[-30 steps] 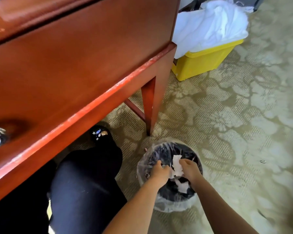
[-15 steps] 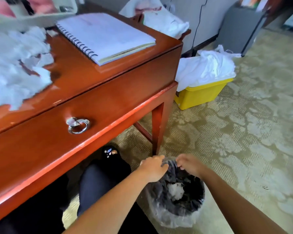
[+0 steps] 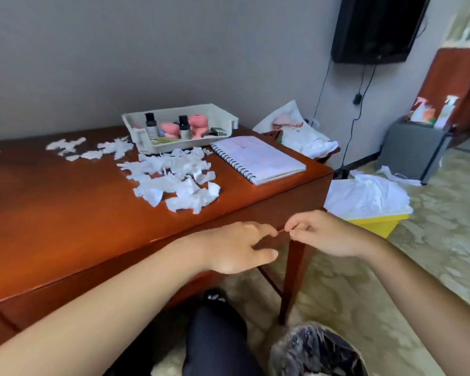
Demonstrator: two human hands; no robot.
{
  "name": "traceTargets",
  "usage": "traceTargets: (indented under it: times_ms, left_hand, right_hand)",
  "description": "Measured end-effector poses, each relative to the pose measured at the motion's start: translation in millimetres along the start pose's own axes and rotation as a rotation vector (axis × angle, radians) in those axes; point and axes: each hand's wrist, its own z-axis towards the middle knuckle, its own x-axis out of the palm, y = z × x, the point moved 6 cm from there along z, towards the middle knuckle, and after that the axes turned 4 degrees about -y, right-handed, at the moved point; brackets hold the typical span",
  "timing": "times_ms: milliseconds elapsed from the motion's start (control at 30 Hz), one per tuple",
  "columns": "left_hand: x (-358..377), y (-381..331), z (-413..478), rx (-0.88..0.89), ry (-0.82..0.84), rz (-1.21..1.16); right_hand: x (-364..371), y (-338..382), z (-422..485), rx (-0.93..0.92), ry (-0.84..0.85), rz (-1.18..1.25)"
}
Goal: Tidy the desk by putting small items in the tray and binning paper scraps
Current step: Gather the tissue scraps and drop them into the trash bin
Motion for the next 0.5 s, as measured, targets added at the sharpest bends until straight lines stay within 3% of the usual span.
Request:
traceTargets:
  times_ms: [200, 333, 500]
  left_hand:
    - [-64, 37, -60, -0.104, -0.134, 0.008]
    - [-77, 82, -76, -0.217, -0.306, -0.006]
    - [-67, 141, -82, -0.465, -0.518, 0.031]
  right_hand:
    - [-4, 91, 21, -0.245, -0.155, 0.036]
    - [20, 125, 43, -0.317, -0.257, -0.141]
    - [53, 144, 74, -0.214, -0.123, -0.207]
